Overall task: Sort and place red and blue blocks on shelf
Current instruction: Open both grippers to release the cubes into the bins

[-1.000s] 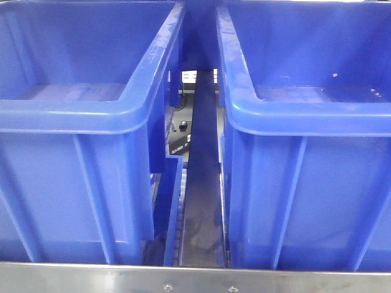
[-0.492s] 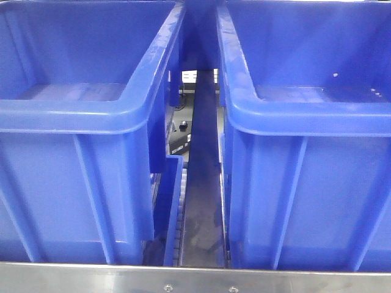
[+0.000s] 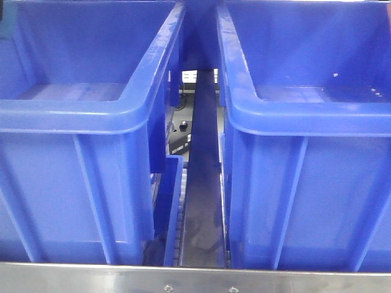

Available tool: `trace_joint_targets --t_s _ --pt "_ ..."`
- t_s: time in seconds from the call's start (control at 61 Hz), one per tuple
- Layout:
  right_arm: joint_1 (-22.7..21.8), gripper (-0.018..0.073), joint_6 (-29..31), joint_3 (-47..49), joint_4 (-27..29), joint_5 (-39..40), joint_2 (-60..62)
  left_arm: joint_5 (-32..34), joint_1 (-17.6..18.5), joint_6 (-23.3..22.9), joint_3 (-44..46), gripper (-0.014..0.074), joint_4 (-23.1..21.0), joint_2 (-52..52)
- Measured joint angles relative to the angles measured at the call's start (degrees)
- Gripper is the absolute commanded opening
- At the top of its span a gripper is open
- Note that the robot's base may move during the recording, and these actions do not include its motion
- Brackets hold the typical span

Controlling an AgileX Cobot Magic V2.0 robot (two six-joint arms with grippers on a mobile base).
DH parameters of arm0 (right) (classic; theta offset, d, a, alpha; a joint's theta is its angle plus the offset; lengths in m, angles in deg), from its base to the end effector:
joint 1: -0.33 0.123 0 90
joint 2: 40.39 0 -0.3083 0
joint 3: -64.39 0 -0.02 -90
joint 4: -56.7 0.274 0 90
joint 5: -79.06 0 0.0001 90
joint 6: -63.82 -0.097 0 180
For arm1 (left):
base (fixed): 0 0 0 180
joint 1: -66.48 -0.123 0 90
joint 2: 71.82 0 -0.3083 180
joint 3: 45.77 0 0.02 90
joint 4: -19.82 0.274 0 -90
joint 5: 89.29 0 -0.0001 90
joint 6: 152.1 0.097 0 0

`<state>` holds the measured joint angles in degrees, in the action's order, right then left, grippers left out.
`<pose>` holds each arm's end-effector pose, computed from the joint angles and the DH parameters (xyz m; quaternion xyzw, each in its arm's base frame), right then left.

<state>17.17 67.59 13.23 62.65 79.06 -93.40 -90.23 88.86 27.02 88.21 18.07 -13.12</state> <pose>0.1714 0.0519 0.2977 -0.1007 0.7825 0.1015 0.6060 0.1880 -0.0775 0.3099 0.1368 0.7850 -0.1310 0.5898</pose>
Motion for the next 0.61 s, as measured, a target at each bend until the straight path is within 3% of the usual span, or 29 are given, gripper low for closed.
trace_joint_targets --t_s 0.23,0.426,0.525,0.607 --pt "0.0 0.0582 0.0 0.0 0.02 0.0 0.0 0.0 0.0 0.0 0.14 0.0591 -0.26 0.0" --pt "0.0 0.0564 0.04 0.0 0.12 0.0 0.0 0.0 0.0 0.0 0.14 0.0491 -0.35 0.0" --pt "-0.37 0.045 0.04 0.0 0.12 0.0 0.3 -0.12 0.0 0.0 0.14 0.0382 -0.35 -0.13" --pt "-1.24 0.0255 0.04 0.0 0.12 0.0 1.31 -0.44 0.0 0.0 0.14 0.024 -0.35 -0.79"
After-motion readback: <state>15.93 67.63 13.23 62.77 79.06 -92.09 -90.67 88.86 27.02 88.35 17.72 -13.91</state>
